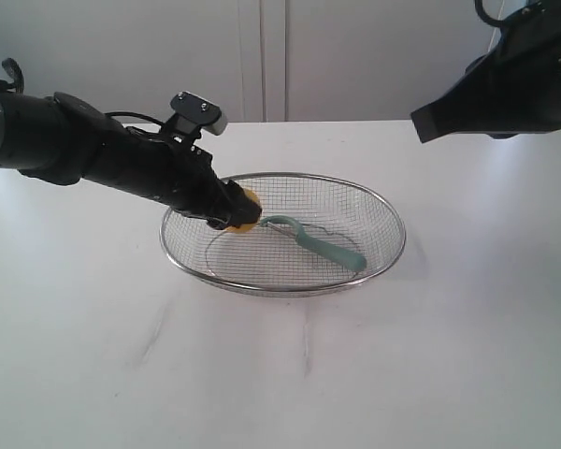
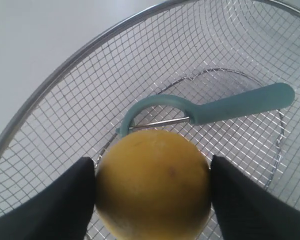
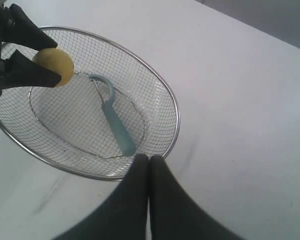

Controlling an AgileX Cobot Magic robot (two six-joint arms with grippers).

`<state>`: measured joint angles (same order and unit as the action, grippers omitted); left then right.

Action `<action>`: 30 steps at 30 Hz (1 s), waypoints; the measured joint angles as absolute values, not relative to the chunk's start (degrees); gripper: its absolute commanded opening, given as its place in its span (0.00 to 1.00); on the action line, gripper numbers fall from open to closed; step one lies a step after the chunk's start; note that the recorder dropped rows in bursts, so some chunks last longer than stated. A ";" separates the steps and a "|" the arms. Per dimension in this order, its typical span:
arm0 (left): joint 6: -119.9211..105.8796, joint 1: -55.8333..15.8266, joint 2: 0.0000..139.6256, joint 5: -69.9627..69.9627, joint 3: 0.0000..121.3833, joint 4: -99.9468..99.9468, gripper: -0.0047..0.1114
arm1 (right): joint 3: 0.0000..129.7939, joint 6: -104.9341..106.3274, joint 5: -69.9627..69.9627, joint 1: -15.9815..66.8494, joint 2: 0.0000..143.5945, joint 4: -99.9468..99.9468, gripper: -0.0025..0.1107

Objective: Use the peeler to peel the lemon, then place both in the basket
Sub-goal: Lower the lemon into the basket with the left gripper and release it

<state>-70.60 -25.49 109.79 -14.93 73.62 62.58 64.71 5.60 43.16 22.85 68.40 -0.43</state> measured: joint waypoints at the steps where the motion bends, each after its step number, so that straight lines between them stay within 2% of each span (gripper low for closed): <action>1: -71.67 -25.49 109.79 -15.03 73.62 62.58 0.04 | 64.71 5.60 43.16 22.85 68.40 -0.43 0.02; 11: -78.02 -25.49 111.43 -15.60 73.62 61.88 0.06 | 64.71 5.51 43.16 22.85 68.40 -0.43 0.02; 21: -79.35 -25.49 113.55 -15.46 73.62 61.61 0.64 | 64.71 5.51 43.16 22.85 68.40 0.00 0.02; 23: -79.35 -25.49 113.55 -15.46 73.62 61.61 0.69 | 64.71 5.51 43.16 22.85 68.40 0.00 0.02; 30: -79.35 -25.49 113.20 -15.65 73.62 61.61 0.69 | 64.71 5.51 43.16 22.85 68.40 0.00 0.02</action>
<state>-79.35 -25.49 113.20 -15.65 73.62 61.61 64.71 5.51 43.16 22.85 68.40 0.00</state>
